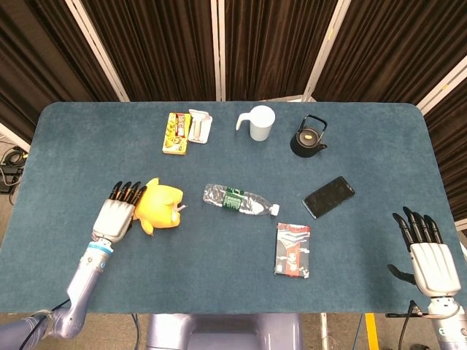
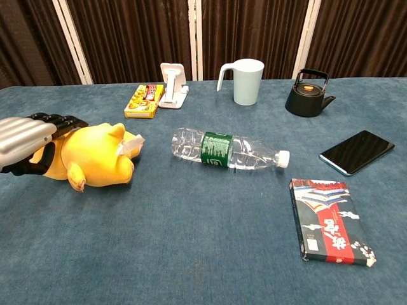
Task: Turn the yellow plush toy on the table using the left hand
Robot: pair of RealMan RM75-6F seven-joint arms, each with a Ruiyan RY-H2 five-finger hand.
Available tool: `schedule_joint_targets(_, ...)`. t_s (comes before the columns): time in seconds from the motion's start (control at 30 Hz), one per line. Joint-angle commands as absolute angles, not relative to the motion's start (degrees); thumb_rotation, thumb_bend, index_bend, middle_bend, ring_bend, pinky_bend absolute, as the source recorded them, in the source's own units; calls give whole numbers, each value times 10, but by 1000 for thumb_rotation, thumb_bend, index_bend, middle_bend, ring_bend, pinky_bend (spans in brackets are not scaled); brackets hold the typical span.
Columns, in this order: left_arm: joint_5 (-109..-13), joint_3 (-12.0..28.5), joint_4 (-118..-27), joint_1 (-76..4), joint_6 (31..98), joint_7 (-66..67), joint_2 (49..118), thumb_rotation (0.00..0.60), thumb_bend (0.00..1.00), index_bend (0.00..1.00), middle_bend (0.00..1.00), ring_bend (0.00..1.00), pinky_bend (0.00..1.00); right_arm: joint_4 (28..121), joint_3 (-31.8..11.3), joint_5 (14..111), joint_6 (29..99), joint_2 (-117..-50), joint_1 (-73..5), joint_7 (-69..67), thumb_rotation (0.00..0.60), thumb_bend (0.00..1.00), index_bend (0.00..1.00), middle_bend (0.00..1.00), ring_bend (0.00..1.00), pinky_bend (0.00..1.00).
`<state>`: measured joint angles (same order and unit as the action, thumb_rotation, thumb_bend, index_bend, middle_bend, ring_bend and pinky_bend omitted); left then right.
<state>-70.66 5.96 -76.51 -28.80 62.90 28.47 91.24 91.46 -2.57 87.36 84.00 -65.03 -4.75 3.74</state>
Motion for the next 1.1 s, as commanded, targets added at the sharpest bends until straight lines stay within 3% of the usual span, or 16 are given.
schedule_joint_targets(0.03,-700,60,-755,-292,620,281,921,600,1000,0,0,0,0,914,-26,873,839,-651,-48,38,600,17,0,0,0,0)
schedule_joint_targets(0.83,-742,36,-817,-303,648,343,948,600,1000,0,0,0,0,915,-25,874,840,-648,-47,35,600,17,0,0,0,0)
schedule_joint_targets(1.1,-721,36,-795,-298,642,344,938,600,1000,0,0,0,0,916,-24,876,840,-650,-47,39,600,17,0,0,0,0)
